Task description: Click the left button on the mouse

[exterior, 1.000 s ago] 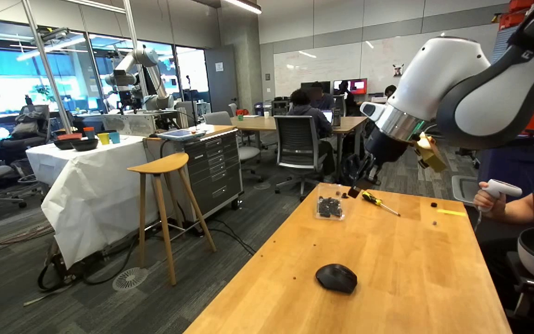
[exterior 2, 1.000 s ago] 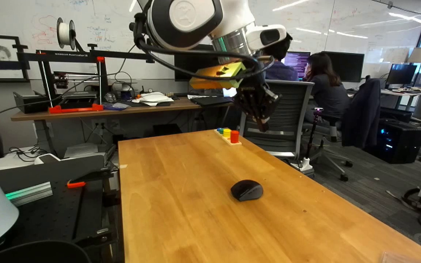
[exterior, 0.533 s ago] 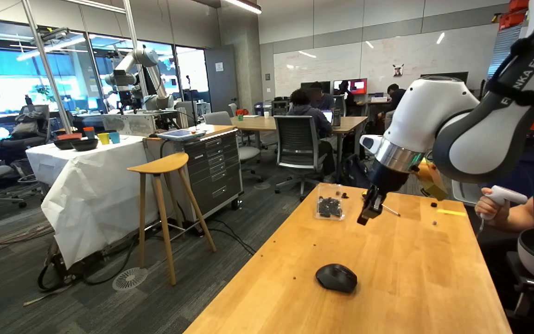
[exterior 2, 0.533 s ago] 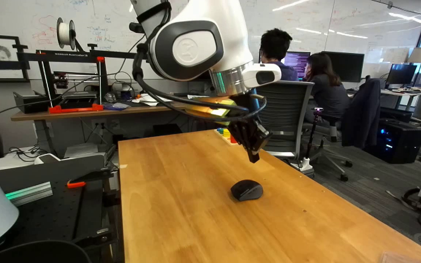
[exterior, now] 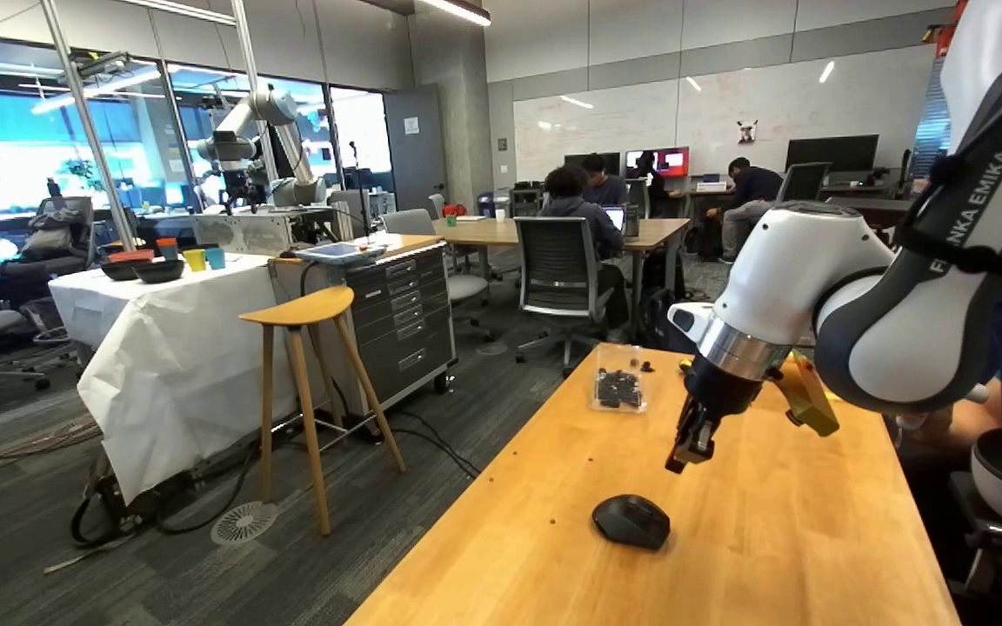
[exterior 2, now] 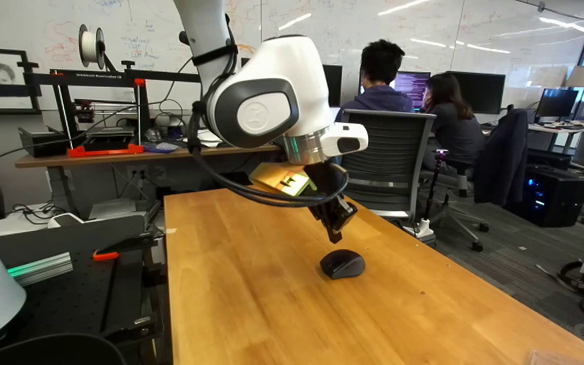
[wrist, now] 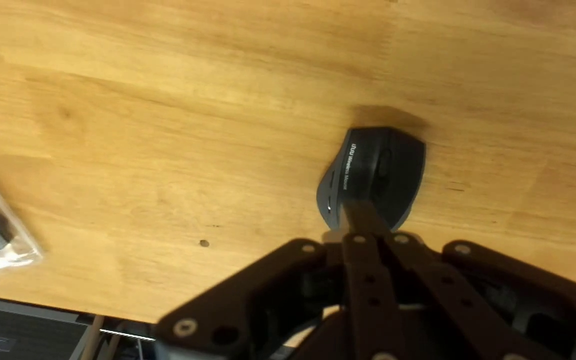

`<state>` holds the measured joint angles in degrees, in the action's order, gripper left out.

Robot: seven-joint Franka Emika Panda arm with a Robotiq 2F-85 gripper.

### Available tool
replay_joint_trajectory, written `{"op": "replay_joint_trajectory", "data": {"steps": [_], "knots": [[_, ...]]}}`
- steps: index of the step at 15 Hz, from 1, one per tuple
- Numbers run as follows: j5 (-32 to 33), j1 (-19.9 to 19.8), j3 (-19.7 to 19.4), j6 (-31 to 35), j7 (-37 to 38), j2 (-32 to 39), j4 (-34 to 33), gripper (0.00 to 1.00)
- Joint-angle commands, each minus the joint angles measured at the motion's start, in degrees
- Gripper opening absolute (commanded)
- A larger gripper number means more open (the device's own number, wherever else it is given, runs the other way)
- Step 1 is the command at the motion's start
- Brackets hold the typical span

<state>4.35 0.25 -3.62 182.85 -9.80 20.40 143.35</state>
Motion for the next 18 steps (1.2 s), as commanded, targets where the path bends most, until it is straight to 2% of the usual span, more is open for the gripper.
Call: {"op": "replay_joint_trajectory", "data": {"steps": [1,7,18], "knots": [[0.7,0.9,-0.5,4.4,1.4,4.5,-2.5,0.00],[0.4,1.8,-0.5,9.5,1.0,10.2,-4.8,0.00],[0.2,2.3,-0.5,11.8,0.8,14.6,-6.8,0.00]]}}
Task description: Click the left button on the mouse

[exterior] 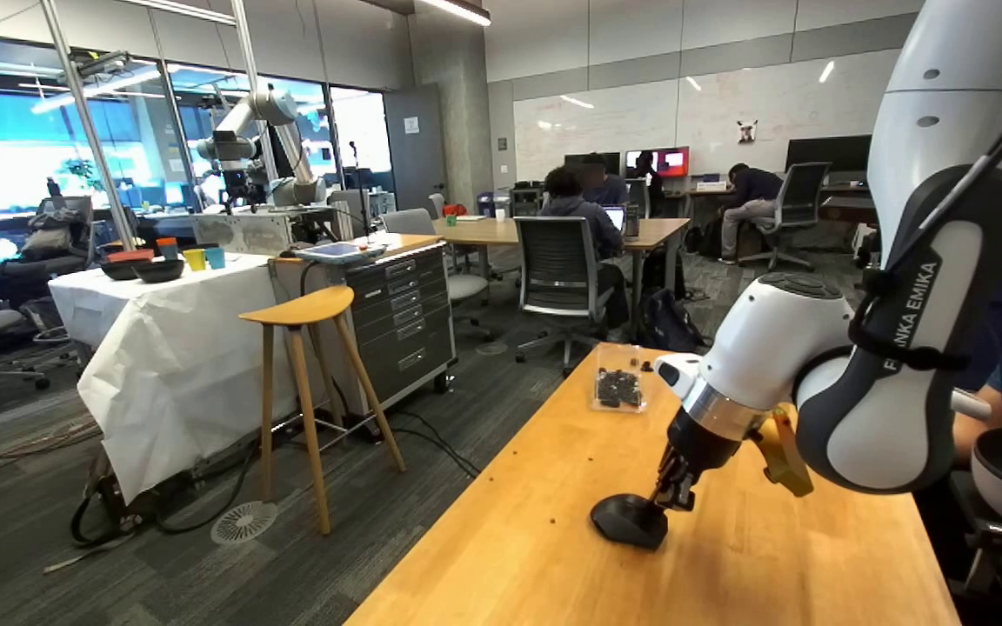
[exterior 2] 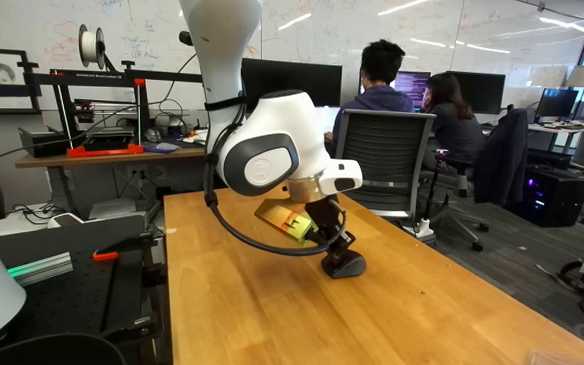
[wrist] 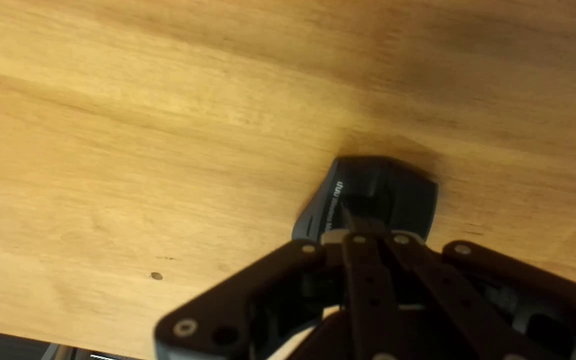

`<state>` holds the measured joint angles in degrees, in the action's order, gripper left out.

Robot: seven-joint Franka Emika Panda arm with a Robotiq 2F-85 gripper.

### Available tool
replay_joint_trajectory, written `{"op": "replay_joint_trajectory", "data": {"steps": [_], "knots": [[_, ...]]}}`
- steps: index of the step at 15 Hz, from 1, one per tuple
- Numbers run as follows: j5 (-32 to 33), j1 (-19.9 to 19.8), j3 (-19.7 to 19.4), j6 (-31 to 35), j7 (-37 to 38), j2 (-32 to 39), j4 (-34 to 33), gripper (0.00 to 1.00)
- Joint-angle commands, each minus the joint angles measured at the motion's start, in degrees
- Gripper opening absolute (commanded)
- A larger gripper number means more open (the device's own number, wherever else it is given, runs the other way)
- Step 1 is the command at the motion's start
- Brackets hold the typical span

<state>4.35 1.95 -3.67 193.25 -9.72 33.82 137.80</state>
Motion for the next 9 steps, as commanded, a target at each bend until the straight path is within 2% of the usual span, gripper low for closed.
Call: {"op": "replay_joint_trajectory", "data": {"steps": [1,6,9], "knots": [[0.2,0.5,-0.3,1.2,0.9,1.0,-1.2,0.00],[0.0,-0.3,0.7,-0.6,1.7,-1.3,-0.4,0.00],[-0.5,-1.0,1.9,-4.0,3.5,-4.6,0.6,0.00]]}}
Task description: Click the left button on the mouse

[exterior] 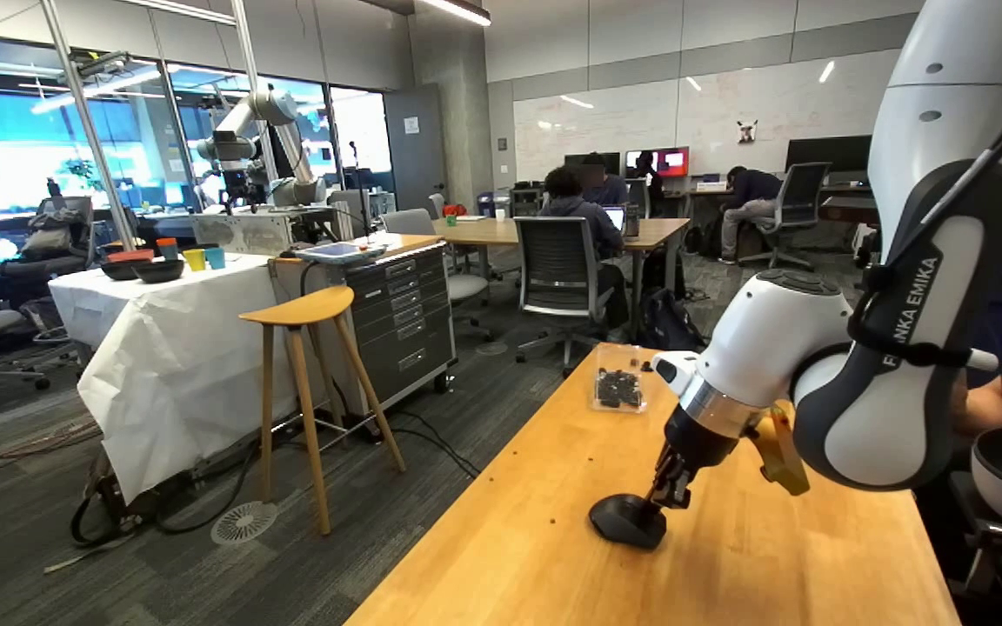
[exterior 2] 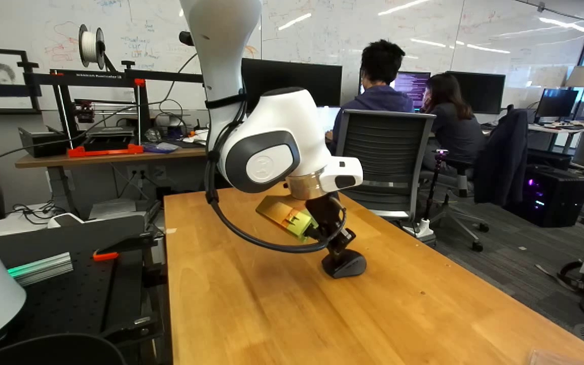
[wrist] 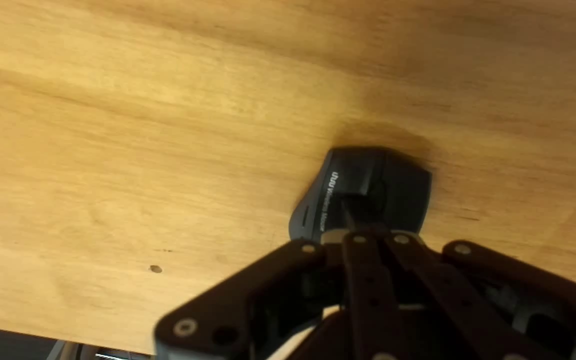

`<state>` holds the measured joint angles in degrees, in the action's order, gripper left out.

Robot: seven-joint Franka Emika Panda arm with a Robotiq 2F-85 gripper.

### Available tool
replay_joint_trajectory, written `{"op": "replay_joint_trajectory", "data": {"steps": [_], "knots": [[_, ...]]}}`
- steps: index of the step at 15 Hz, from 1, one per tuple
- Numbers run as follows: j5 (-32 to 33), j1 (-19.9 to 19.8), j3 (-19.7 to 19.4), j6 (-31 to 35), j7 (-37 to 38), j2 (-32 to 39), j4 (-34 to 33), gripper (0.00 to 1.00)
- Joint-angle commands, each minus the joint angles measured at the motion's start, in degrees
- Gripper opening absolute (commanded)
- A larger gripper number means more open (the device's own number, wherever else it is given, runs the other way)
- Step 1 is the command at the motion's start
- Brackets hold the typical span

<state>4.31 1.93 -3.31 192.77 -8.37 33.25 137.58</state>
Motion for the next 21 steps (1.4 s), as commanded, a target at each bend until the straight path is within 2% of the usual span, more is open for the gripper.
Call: {"op": "replay_joint_trajectory", "data": {"steps": [1,3,7,12,16,21], "knots": [[-0.6,-0.9,1.6,-4.5,2.7,-5.0,0.9,0.00],[-0.9,-1.4,1.8,-7.1,3.8,-7.7,1.2,0.00],[-2.1,-0.5,-0.1,-17.4,5.9,-15.3,2.0,0.00],[-0.6,0.2,-0.9,-31.0,9.2,-25.7,0.7,0.00],[1.1,0.1,0.7,-45.8,12.8,-32.4,-1.3,0.00],[-0.8,-0.2,3.2,-58.4,14.1,-36.9,-4.8,0.01]]}}
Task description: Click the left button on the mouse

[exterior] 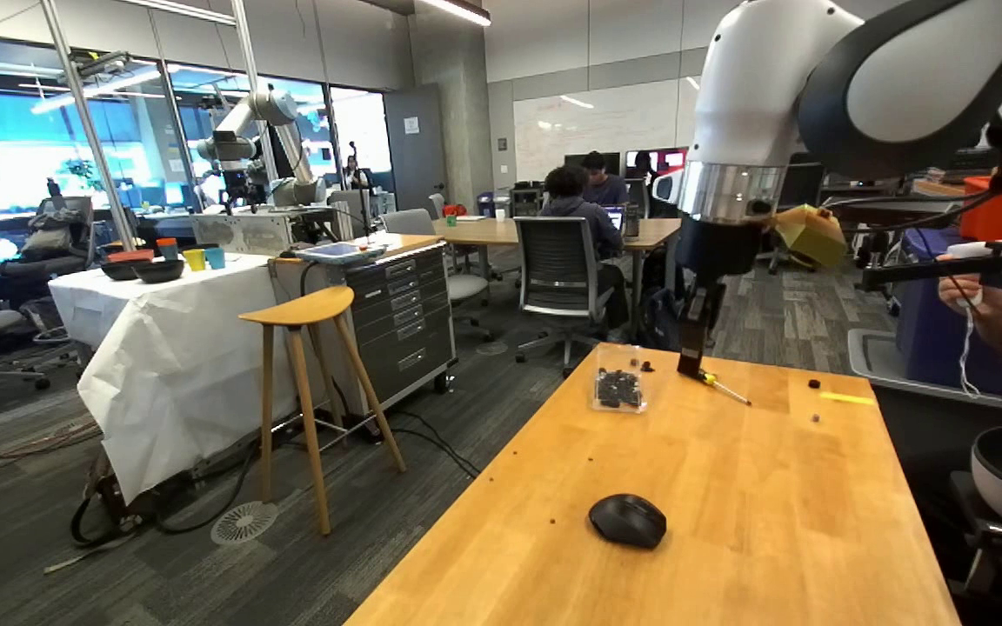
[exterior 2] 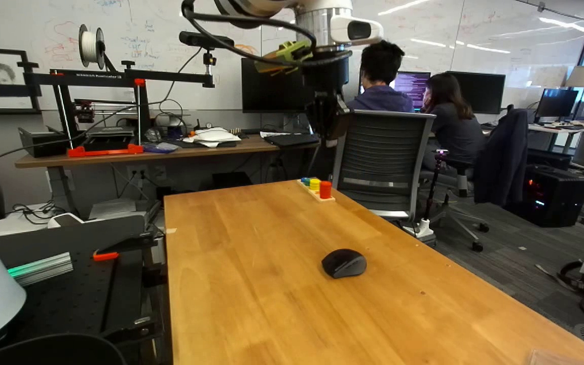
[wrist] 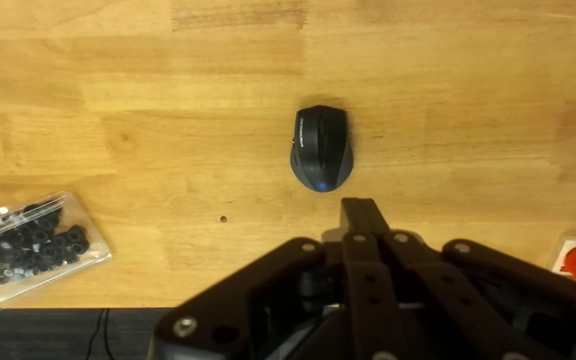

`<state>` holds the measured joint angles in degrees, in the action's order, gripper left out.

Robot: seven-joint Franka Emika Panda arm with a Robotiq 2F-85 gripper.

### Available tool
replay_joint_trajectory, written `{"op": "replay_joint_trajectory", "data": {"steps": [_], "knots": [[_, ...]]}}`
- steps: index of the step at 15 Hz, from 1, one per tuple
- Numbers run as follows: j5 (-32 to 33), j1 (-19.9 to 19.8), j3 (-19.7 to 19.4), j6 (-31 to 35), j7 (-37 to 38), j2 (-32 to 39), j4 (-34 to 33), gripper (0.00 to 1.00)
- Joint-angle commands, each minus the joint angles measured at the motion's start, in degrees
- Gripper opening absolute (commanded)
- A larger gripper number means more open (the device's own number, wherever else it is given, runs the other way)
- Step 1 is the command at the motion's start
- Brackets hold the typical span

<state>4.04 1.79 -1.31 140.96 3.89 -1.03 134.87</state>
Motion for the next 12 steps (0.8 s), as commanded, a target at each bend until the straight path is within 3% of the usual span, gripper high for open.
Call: {"op": "replay_joint_trajectory", "data": {"steps": [1,5,6,7,8,11,12], "knots": [[-0.6,0.0,1.6,-7.9,2.0,-3.3,-2.6,0.01],[-1.6,0.2,2.6,-12.4,2.0,-4.7,-4.8,0.03],[-2.1,0.2,2.8,-14.0,2.4,-4.9,-5.4,0.26],[-3.0,0.1,2.9,-16.2,2.6,-5.0,-6.0,0.28],[-1.5,-0.2,2.7,-12.2,1.5,-4.1,-4.3,0.03],[-2.2,-0.2,2.8,-14.2,1.8,-4.4,-5.1,0.26],[-2.2,-0.2,2.8,-14.3,1.8,-4.4,-5.1,0.28]]}}
